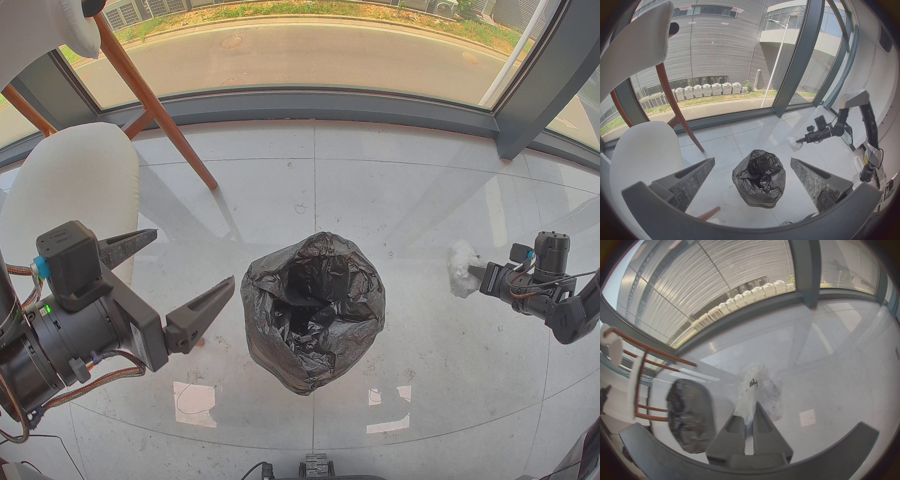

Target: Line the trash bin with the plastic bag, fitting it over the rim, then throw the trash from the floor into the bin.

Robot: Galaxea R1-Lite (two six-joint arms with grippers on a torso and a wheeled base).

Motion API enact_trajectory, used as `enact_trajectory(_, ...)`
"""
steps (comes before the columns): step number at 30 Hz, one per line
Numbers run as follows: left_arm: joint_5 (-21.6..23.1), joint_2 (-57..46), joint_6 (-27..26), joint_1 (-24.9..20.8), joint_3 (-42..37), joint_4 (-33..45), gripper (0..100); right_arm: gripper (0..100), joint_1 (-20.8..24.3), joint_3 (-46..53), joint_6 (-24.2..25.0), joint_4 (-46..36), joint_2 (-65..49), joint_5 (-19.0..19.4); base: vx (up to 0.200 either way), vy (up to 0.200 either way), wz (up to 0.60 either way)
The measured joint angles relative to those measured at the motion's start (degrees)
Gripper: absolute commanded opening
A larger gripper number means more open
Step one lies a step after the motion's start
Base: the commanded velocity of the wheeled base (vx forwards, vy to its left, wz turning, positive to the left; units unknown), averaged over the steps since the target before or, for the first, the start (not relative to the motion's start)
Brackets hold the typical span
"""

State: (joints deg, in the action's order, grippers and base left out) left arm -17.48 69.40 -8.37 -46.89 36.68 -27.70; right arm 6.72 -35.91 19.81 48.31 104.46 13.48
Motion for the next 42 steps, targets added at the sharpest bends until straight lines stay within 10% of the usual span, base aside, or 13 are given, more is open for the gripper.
enact_trajectory(12, -0.2, 0.4, -0.1, -0.3, 0.8, -0.2, 100, 0, 24.5, 1.7, 4.2, -7.5, -13.6, 1.2, 0.000, 0.000, 0.00)
enact_trajectory(24, -3.0, 0.1, 0.1, -0.3, 1.4, -0.2, 100, 0, 30.9, -5.1, 4.4, -7.7, -7.6, 1.2, 0.000, 0.000, 0.00)
enact_trajectory(25, -3.3, 0.1, 0.2, -0.3, 1.4, -0.2, 100, 100, 30.7, -5.1, 4.4, -7.7, -7.4, 1.2, 0.000, 0.000, 0.00)
enact_trajectory(42, -12.8, -3.4, 5.3, 7.6, 5.8, 4.8, 100, 100, 26.2, -9.2, 5.1, -6.5, -6.8, -7.6, 0.000, 0.000, 0.00)
